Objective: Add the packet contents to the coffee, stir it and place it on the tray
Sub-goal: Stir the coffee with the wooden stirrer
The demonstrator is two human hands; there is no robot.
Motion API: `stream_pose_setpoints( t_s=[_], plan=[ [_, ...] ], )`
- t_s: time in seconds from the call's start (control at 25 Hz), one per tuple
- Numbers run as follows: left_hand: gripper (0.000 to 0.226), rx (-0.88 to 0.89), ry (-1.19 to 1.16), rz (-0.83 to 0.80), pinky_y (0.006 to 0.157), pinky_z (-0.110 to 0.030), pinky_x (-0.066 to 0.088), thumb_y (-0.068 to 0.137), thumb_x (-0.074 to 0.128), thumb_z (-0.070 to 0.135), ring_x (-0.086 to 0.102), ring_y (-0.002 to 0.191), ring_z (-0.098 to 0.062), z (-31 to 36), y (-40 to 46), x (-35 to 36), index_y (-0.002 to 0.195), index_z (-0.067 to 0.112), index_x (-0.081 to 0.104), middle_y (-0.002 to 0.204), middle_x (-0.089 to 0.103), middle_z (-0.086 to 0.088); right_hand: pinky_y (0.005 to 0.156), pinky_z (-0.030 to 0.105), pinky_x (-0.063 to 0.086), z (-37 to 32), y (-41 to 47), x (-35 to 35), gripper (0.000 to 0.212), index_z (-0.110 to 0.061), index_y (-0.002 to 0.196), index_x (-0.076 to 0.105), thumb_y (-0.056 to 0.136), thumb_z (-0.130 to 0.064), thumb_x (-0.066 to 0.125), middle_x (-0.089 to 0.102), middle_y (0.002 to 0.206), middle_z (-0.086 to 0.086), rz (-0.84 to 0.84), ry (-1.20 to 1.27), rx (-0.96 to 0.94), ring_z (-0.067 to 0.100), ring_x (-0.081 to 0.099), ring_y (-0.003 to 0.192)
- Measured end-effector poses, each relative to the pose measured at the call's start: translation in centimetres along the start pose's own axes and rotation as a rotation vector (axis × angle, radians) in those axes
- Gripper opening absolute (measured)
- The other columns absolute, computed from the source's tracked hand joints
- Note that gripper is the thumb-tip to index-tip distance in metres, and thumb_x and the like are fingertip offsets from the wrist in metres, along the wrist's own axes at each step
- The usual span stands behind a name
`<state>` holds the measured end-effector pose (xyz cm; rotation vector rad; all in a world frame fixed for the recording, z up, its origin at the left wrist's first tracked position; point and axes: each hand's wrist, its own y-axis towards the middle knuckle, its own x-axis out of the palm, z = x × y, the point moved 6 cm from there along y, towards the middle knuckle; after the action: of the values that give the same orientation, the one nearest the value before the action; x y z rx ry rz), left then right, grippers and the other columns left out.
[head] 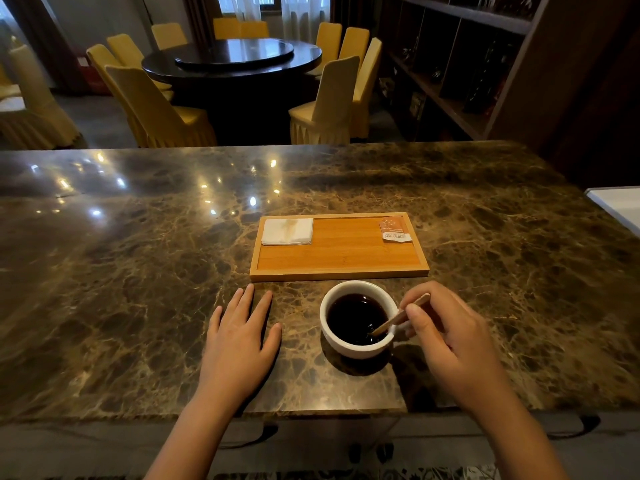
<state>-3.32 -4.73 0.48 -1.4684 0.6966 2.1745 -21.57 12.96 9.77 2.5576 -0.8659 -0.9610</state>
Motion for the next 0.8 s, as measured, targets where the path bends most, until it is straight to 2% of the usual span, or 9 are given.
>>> stream_pose_setpoints(
  t_s=[0.08,0.16,0.24,0.32,0.44,0.52,0.64,0.8],
  plan=[
    [0.068,0.0,-0.003,0.002,0.111,-0.04,0.002,0.079,0.012,0.057,0.0,0.135,-0.01,0.0,0.0,-0.1,0.14,0.029,0.02,0.151,0.014,-0.004,0.06,0.026,0.054,0.4,-0.1,0.3,0.016,-0.023,0.082,0.059,0.086,-0.031,0.045,0.063,0.081,-0.005,-0.012,0.161,0.065,0.016,0.064,0.071],
    [0.069,-0.001,-0.003,0.002,0.11,-0.04,0.002,0.078,0.011,0.058,0.0,0.135,-0.01,0.1,0.0,-0.1,0.14,0.028,0.02,0.151,0.014,-0.004,0.06,0.026,0.055,0.9,-0.1,1.1,0.013,-0.019,0.084,0.062,0.087,-0.021,0.049,0.066,0.084,-0.004,-0.019,0.332,0.119,0.015,0.066,0.072],
    [0.069,0.001,-0.002,0.0,0.111,-0.041,0.002,0.078,0.011,0.058,0.002,0.136,-0.012,0.1,0.0,-0.1,0.14,0.028,0.02,0.151,0.014,-0.004,0.059,0.024,0.056,1.2,-0.1,1.8,0.013,-0.018,0.085,0.063,0.086,-0.016,0.05,0.067,0.087,-0.004,-0.002,0.399,0.147,0.013,0.068,0.078],
    [0.069,0.001,-0.006,0.0,0.111,-0.042,0.004,0.079,0.012,0.058,0.003,0.136,-0.012,0.1,0.0,-0.1,0.14,0.028,0.021,0.151,0.014,-0.004,0.058,0.024,0.056,1.3,0.0,2.0,0.012,-0.021,0.088,0.063,0.087,-0.02,0.051,0.067,0.088,-0.007,0.024,0.358,0.13,0.014,0.068,0.077],
    [0.068,0.003,-0.004,-0.001,0.112,-0.043,0.005,0.079,0.013,0.057,0.004,0.137,-0.014,0.1,0.0,-0.1,0.14,0.028,0.022,0.151,0.015,-0.004,0.056,0.019,0.053,1.0,0.2,1.7,0.015,-0.027,0.09,0.062,0.086,-0.03,0.047,0.064,0.089,-0.007,0.046,0.22,0.077,0.014,0.066,0.066],
    [0.065,0.001,-0.003,-0.005,0.112,-0.043,0.005,0.081,0.017,0.056,0.004,0.137,-0.014,0.0,0.1,0.0,0.14,0.028,0.021,0.151,0.015,-0.005,0.057,0.017,0.052,0.8,0.2,1.4,0.018,-0.026,0.09,0.061,0.086,-0.031,0.045,0.063,0.086,-0.008,0.053,0.179,0.071,0.013,0.064,0.07],
    [0.064,0.005,0.002,-0.005,0.112,-0.043,0.005,0.082,0.017,0.055,0.004,0.137,-0.014,0.0,0.1,0.0,0.14,0.028,0.021,0.151,0.015,-0.004,0.059,0.022,0.054,1.0,0.0,0.6,0.017,-0.021,0.089,0.061,0.089,-0.026,0.045,0.062,0.087,-0.004,0.08,0.144,0.094,0.014,0.064,0.076],
    [0.068,0.005,0.0,-0.004,0.111,-0.043,0.005,0.079,0.013,0.057,0.005,0.137,-0.014,-0.1,0.1,0.0,0.14,0.028,0.021,0.151,0.015,-0.005,0.056,0.02,0.051,1.3,-0.3,-0.4,0.015,-0.022,0.083,0.057,0.089,-0.018,0.044,0.062,0.075,-0.002,0.072,0.145,0.151,0.016,0.063,0.069]
  ],
)
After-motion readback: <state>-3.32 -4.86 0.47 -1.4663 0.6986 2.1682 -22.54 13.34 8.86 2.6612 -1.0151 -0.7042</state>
